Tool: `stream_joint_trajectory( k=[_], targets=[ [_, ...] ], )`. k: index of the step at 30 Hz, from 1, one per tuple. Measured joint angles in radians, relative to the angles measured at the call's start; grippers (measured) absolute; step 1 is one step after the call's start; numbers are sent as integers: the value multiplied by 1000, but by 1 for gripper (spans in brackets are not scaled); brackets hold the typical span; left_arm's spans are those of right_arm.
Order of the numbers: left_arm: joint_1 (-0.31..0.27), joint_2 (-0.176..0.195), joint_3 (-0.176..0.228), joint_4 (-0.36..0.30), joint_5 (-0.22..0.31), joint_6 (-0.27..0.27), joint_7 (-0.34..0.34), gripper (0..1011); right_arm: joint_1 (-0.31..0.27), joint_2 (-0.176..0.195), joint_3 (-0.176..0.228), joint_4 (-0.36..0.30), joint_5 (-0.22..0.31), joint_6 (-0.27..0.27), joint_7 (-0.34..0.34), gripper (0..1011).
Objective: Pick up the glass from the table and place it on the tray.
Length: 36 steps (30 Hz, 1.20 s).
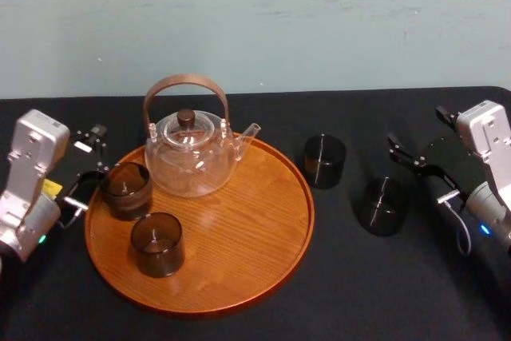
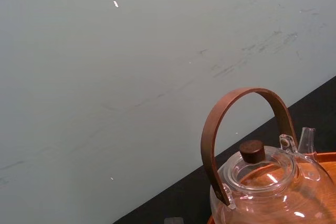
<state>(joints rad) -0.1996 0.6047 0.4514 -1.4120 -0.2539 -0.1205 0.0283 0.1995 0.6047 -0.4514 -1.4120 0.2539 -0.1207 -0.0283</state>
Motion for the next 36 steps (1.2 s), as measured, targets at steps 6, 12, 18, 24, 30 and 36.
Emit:
stream_joint_trajectory(
  k=[6,12,18,24,30,36],
  targets=[
    [0,0,0,0,0,0,0,0,0,0,0,0,0,0,0,1002],
    [0,0,0,0,0,0,0,0,0,0,0,0,0,0,0,1002],
    [0,0,0,0,0,0,0,0,0,0,0,0,0,0,0,1002],
    [0,0,0,0,0,0,0,0,0,0,0,0,0,0,0,1002],
    [0,0,0,0,0,0,0,0,-24,12,20,-32,-3,-3,7,1002],
    [0,0,0,0,0,0,0,0,-90,43,50,-122,-5,-21,15,1002]
  ],
)
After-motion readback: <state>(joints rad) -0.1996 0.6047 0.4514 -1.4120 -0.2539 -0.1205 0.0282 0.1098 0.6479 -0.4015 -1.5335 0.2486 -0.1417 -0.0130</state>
